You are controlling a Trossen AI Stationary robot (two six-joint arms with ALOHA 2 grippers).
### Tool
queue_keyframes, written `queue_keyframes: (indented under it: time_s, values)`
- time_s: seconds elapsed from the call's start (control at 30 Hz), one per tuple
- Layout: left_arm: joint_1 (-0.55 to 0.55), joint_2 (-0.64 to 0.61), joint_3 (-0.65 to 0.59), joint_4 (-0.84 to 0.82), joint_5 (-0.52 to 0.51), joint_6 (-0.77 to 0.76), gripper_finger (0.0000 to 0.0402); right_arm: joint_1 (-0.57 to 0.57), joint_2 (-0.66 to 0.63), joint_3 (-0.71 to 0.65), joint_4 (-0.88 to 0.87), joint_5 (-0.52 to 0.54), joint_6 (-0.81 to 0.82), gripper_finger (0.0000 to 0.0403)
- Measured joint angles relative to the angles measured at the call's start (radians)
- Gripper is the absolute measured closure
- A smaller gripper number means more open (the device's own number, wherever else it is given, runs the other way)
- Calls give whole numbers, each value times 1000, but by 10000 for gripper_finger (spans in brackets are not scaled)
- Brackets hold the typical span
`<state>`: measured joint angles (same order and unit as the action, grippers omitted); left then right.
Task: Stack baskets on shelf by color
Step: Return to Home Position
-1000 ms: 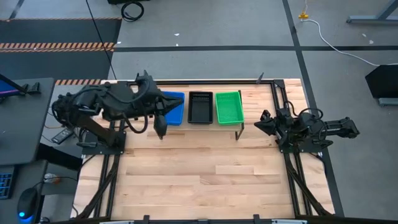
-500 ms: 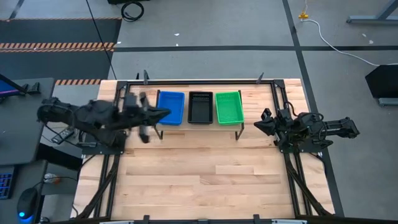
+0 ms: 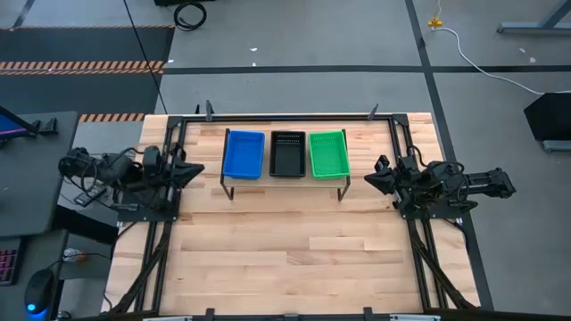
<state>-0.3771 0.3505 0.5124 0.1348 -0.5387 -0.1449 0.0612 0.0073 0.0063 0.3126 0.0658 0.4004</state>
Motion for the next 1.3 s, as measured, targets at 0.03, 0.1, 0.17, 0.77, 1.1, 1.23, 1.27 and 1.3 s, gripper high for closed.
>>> queue_keyframes:
  time_s: [0.03, 0.1, 0.17, 0.77, 1.1, 1.23, 1.27, 1.3]
  values:
    - [0, -36, -34, 19, 20, 5, 400, 0, 0, 0, 0, 0, 0, 383]
    - [0, -102, -105, 55, 67, 0, 400, 0, 0, 0, 0, 0, 0, 383]
    - [0, -168, -178, 92, 106, -5, 400, 0, 0, 0, 0, 0, 0, 383]
    - [54, -339, -504, 316, 176, -47, 401, 0, 1, 0, 6, -3, 0, 383]
    - [228, -338, -505, 201, 314, -189, 401, 0, 1, 0, 6, -5, 0, 383]
    - [260, -338, -505, 100, 315, -238, 389, 0, 1, 0, 6, -5, 0, 383]
    - [263, -338, -505, 79, 315, -237, 384, 0, 1, 0, 6, -5, 0, 383]
    - [262, -338, -505, 60, 315, -238, 381, 0, 1, 0, 6, -5, 0, 383]
